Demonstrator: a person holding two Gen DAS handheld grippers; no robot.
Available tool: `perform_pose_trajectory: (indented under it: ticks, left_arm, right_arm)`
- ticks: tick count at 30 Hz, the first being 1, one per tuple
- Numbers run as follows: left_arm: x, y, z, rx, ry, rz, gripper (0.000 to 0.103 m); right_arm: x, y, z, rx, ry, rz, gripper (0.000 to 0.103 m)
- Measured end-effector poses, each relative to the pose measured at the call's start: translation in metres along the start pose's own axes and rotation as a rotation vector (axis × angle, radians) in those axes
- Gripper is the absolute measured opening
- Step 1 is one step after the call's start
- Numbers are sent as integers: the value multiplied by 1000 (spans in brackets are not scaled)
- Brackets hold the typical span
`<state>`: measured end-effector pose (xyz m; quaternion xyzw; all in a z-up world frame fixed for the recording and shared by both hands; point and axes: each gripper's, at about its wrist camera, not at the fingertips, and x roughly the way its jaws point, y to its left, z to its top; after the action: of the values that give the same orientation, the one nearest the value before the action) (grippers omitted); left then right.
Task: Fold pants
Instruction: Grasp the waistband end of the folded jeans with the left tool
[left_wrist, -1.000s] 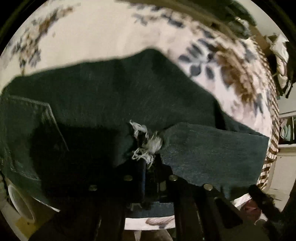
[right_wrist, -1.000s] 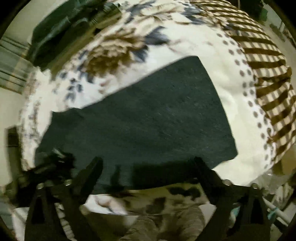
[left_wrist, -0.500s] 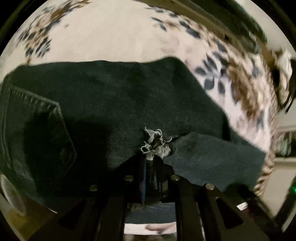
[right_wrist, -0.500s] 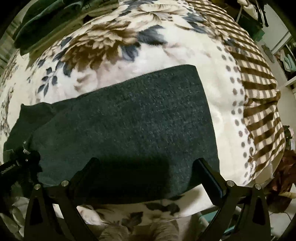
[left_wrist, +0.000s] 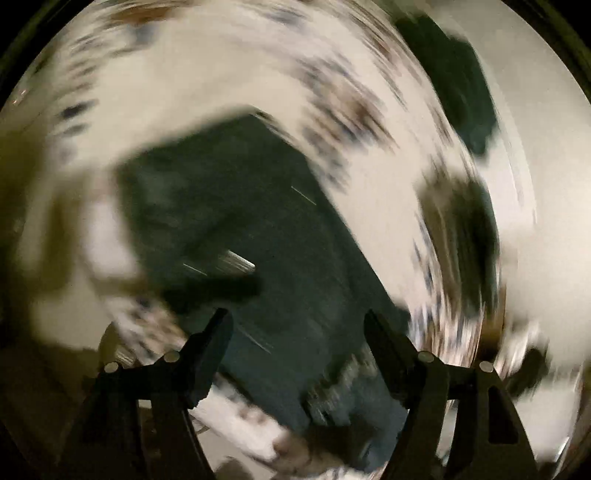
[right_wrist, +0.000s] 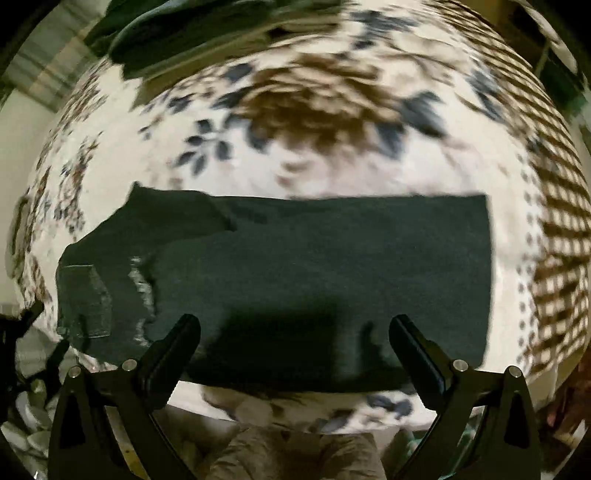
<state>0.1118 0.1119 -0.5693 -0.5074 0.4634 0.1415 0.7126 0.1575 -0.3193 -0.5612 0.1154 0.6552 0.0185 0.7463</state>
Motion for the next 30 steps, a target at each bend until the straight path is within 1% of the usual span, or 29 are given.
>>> perform_pose_trajectory:
  ticks: [2,3,4,5,9,11,14,15,16,17,18,20,23,25,27,29,30]
  left_arm:
    - [5,29,10,-95,-32,15,72]
    - [8,44,16,-140,-44,20,72]
    - [11,51,19,-162,-55,19,72]
    - [17,57,22,-179,-69,12,72]
    - [45,63,36,-202,-78,-12,72]
    - [56,60,44,-198,-82,0,72]
    - [57,50,54,-168,-119,-10,69]
    - [57,46,56,-165,-133,-16,65]
    - [56,43,57,-163,-151,-26,56]
    - [57,39,60,-151,-161,-16,35]
    - [55,35,59,-127,-173,-12,30]
    - [43,19,55,-64,-215,-14,27]
    - [14,-15,42,47,-264,-47,25]
    - [-10,-46,29,133,-284,-79,25]
    - [-33,-86,8,246,-289,-109,25]
    - [-49,-117,-17,343,-273,-151,25]
    - [-54,-138,-34,416,-257,-159,25]
  right_arm:
    - [7,18,10,-25,9,20,103]
    - [10,28,8,-33,10,28,103]
    - [12,39,10,-44,10,38,103]
    - [12,44,3,-51,7,47,103]
    - [16,72,2,-93,3,85,103]
    - [17,78,-1,-105,5,96,103]
    - [18,78,-3,-108,9,106,103]
    - [19,76,-3,-105,11,108,103]
    - [20,74,-3,-103,12,110,103]
    - [21,71,-4,-99,11,110,103]
    - [21,67,-4,-94,9,110,103]
    - [21,58,-5,-85,6,109,103]
    - [20,43,-6,-64,2,110,103]
    - [17,31,-7,-44,-2,103,103]
    - [13,14,-9,-14,-6,108,103]
    - [6,-4,-11,19,-14,109,103]
    - [2,-14,-12,37,-21,111,103]
